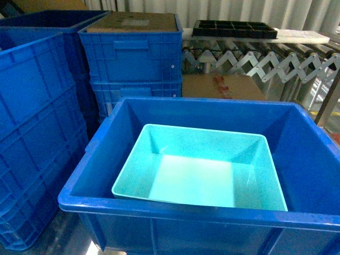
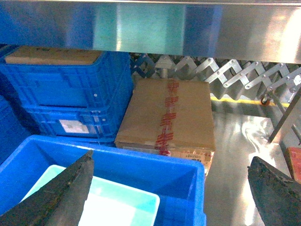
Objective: Stack blue boxes stably on right
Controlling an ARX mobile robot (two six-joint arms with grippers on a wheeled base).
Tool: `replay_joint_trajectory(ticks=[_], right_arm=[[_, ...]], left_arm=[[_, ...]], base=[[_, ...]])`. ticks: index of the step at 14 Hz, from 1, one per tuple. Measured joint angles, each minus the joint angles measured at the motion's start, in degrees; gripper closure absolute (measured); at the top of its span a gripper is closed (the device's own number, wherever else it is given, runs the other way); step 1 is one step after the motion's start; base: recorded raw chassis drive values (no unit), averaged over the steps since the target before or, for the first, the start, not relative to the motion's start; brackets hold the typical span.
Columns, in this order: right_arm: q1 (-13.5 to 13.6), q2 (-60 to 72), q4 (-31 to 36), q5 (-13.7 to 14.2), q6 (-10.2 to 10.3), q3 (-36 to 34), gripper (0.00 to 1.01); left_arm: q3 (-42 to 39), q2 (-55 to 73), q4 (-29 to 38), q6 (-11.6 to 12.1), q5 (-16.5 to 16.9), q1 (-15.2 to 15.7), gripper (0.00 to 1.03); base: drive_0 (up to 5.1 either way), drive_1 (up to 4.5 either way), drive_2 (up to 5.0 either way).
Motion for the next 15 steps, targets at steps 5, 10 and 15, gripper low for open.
replay_joint_trajectory(ticks=[5,10,15], right_arm=[[0.02,-22.75,-10.43,-1.75,0.04,-13.60,0.03],[1.20,-30.25,13.25,10.08,-0.07,-32.13,0.44],[1.20,-40.72,18.38,10.08,-0.26,-48.65,0.99]], left_arm=[[-10.60,-17.11,-3.26,-11.67,-8.46,-5.70,0.05],[-35.56,-28.09,29.44,-3.43,-2.73,0.35,0.49],[-54.55,-39.65,35.36,-2.29,3.67,6.25,1.01]], base=[[0.0,0.00,0.0],[0.0,0.00,0.0],[0.0,0.00,0.0]])
